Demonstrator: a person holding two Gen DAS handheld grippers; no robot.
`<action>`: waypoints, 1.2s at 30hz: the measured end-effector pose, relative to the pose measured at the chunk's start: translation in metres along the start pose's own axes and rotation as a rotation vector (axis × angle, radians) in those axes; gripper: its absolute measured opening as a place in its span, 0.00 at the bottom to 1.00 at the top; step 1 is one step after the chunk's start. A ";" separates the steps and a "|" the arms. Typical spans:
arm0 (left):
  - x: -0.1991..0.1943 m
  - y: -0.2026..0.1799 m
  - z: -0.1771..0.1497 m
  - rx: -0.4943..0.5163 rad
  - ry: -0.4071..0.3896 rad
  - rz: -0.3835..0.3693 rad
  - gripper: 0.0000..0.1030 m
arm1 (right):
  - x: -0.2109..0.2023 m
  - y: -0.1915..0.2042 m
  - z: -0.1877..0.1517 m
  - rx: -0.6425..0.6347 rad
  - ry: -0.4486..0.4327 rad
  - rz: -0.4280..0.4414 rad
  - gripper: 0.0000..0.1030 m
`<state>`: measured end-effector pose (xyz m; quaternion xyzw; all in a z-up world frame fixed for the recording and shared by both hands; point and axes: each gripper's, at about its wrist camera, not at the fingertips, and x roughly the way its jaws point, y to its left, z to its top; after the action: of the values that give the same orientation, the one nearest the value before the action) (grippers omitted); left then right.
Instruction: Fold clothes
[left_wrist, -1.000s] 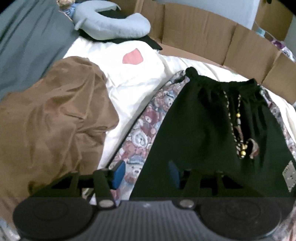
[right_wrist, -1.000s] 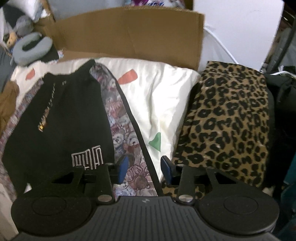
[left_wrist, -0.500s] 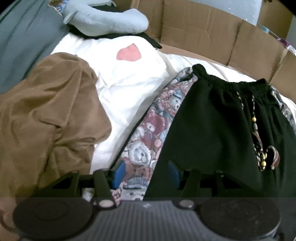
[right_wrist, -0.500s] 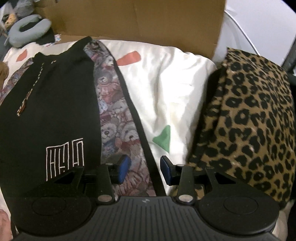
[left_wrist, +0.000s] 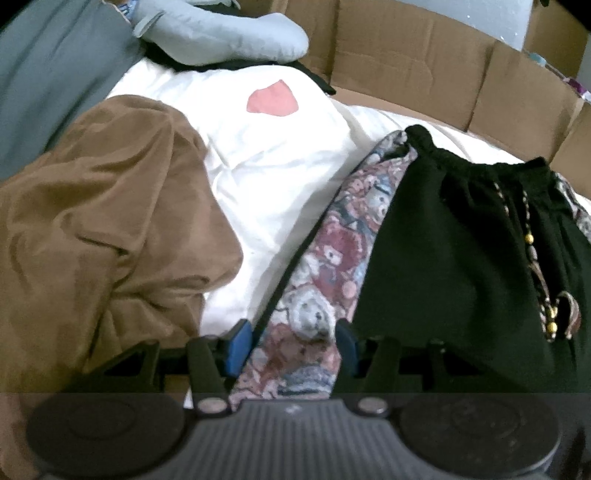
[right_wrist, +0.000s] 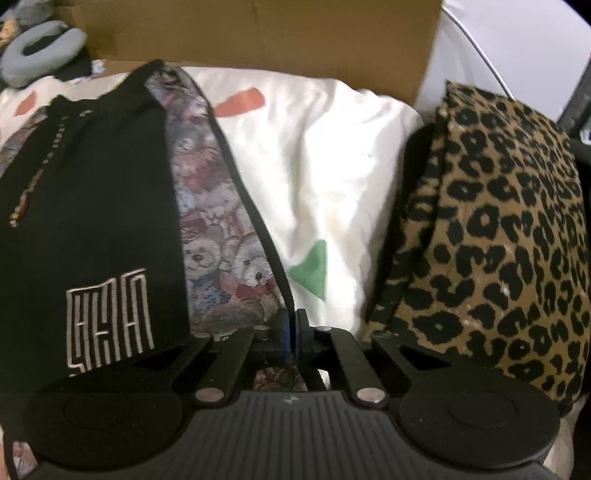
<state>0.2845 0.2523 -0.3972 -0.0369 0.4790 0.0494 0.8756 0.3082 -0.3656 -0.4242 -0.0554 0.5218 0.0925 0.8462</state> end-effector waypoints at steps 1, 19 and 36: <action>0.003 0.000 0.000 0.007 0.006 0.005 0.50 | 0.003 -0.001 -0.001 0.011 0.003 -0.006 0.00; 0.007 -0.011 0.015 0.045 -0.008 0.124 0.26 | -0.018 0.013 0.017 0.037 -0.073 -0.038 0.33; 0.048 -0.054 0.037 0.081 -0.021 0.018 0.29 | 0.038 0.055 0.071 -0.004 -0.137 0.087 0.33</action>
<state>0.3472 0.2049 -0.4166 0.0035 0.4718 0.0384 0.8809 0.3751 -0.2950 -0.4262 -0.0278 0.4646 0.1340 0.8749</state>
